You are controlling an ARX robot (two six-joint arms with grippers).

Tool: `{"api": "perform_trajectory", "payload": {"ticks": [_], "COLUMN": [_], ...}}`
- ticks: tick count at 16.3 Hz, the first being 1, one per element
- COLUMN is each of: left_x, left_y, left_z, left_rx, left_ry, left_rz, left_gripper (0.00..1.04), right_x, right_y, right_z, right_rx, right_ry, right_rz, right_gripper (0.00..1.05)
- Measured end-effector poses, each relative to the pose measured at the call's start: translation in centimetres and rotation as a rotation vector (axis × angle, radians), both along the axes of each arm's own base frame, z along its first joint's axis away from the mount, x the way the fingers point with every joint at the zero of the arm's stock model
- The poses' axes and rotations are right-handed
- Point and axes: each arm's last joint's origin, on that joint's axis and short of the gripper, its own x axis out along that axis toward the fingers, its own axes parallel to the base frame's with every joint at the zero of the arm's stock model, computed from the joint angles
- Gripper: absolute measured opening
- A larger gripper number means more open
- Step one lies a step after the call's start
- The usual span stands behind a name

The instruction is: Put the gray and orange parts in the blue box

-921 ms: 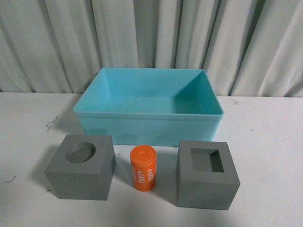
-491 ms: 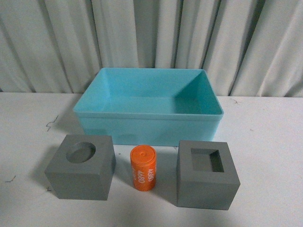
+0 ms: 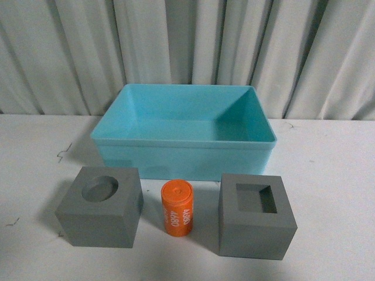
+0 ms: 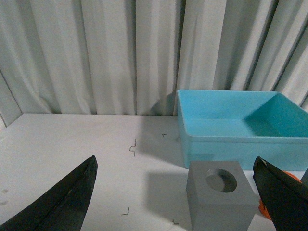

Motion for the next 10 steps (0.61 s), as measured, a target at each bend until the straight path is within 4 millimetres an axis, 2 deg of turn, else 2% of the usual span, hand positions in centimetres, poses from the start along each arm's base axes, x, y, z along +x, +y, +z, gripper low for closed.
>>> {"api": "perform_trajectory", "payload": {"ticks": [7, 8, 10], "left_x": [0.0, 0.0, 0.0], "left_y": [0.0, 0.0, 0.0], "left_z": [0.0, 0.0, 0.0], "left_rx": [0.000, 0.000, 0.000], "left_ry": [0.000, -0.002, 0.001], "left_rz": [0.000, -0.001, 0.000], "left_gripper": [0.98, 0.98, 0.98], "right_x": [0.0, 2.2, 5.9], "right_y": [0.0, -1.8, -4.5], "right_z": [0.0, 1.4, 5.8], "right_rx": [0.000, 0.068, 0.051], "right_ry": [0.000, 0.369, 0.298], "right_rz": [0.000, -0.236, -0.216], "right_gripper": [0.98, 0.98, 0.98]}}
